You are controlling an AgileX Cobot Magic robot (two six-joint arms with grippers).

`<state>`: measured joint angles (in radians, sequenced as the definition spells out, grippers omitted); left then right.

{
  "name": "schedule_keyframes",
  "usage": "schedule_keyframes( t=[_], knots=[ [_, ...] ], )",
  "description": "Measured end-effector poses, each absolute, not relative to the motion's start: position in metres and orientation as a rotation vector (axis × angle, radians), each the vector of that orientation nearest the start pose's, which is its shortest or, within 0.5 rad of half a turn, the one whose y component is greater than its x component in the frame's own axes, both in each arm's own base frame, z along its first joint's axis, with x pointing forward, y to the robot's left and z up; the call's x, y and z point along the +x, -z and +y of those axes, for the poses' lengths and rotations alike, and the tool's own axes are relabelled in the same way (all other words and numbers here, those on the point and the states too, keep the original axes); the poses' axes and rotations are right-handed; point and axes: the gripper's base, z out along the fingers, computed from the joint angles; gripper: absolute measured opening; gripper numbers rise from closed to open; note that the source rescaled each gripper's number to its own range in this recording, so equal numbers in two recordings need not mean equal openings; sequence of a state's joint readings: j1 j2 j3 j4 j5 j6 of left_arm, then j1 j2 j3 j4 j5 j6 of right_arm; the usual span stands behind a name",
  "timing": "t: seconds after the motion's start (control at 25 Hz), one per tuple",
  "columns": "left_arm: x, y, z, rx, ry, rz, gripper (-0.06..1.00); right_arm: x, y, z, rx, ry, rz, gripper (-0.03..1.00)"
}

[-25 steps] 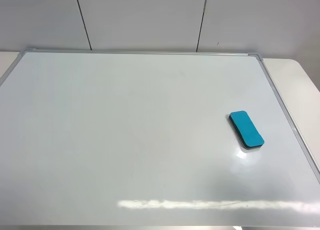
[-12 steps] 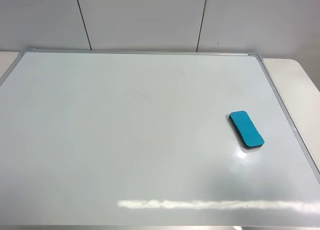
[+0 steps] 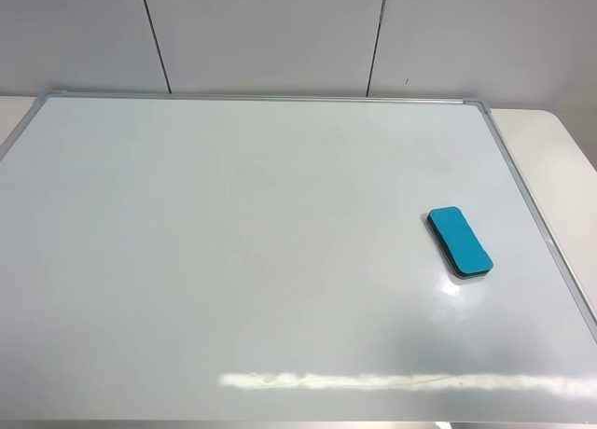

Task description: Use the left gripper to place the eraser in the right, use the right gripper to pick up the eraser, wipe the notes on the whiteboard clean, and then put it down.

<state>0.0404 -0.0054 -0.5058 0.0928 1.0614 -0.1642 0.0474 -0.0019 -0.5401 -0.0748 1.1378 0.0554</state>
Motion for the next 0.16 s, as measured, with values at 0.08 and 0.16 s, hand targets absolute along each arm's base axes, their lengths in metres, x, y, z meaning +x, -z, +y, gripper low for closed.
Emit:
schedule_keyframes(
  t=[0.08, 0.16],
  knots=[
    [-0.0069, -0.2791, 0.0071, -0.212, -0.033, 2.019, 1.0, -0.0131, -0.2822, -0.0068, 0.017, 0.027, 2.077, 1.0],
    [-0.0069, -0.2791, 0.0071, -0.212, -0.033, 2.019, 1.0, -0.0131, -0.2822, -0.0068, 0.017, 0.027, 2.077, 1.0]
  ],
)
